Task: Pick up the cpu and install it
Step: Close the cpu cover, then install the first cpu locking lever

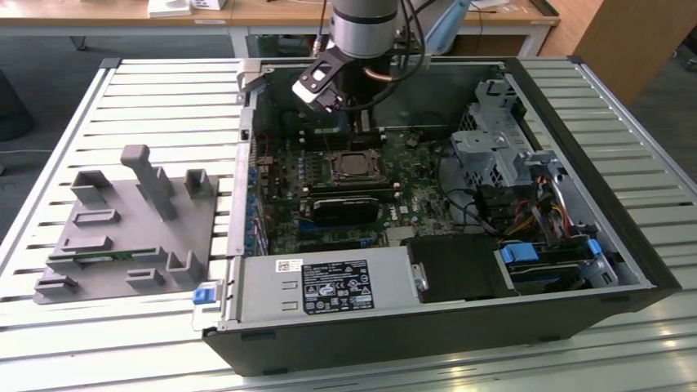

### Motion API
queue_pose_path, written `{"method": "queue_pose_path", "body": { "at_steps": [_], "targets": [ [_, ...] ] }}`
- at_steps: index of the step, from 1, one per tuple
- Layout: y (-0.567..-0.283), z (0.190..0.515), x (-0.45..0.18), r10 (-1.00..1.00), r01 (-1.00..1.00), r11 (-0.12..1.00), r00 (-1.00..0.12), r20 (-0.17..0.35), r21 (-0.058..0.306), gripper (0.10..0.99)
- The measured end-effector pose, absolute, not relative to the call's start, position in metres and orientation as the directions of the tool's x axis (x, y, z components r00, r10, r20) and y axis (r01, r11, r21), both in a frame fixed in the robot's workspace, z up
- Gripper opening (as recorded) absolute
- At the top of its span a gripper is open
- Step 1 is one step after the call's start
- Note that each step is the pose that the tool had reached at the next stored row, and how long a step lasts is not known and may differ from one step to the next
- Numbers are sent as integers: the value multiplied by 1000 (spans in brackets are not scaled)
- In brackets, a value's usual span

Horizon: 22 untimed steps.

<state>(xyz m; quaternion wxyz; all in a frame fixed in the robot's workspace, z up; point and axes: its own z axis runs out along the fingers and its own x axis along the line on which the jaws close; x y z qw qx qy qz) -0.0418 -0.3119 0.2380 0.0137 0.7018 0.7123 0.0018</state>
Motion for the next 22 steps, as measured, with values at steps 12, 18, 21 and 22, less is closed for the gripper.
{"method": "queue_pose_path", "body": {
  "at_steps": [12, 18, 21, 22],
  "targets": [
    [-312, 238, -48, 1000, 1000, 15, -15, -17, 22, 106],
    [-312, 238, -49, 1000, 1000, 15, -15, -17, 22, 106],
    [-312, 238, -49, 1000, 1000, 15, -15, -17, 22, 106],
    [-312, 239, -49, 1000, 1000, 15, -15, -17, 22, 106]
  ]
}}
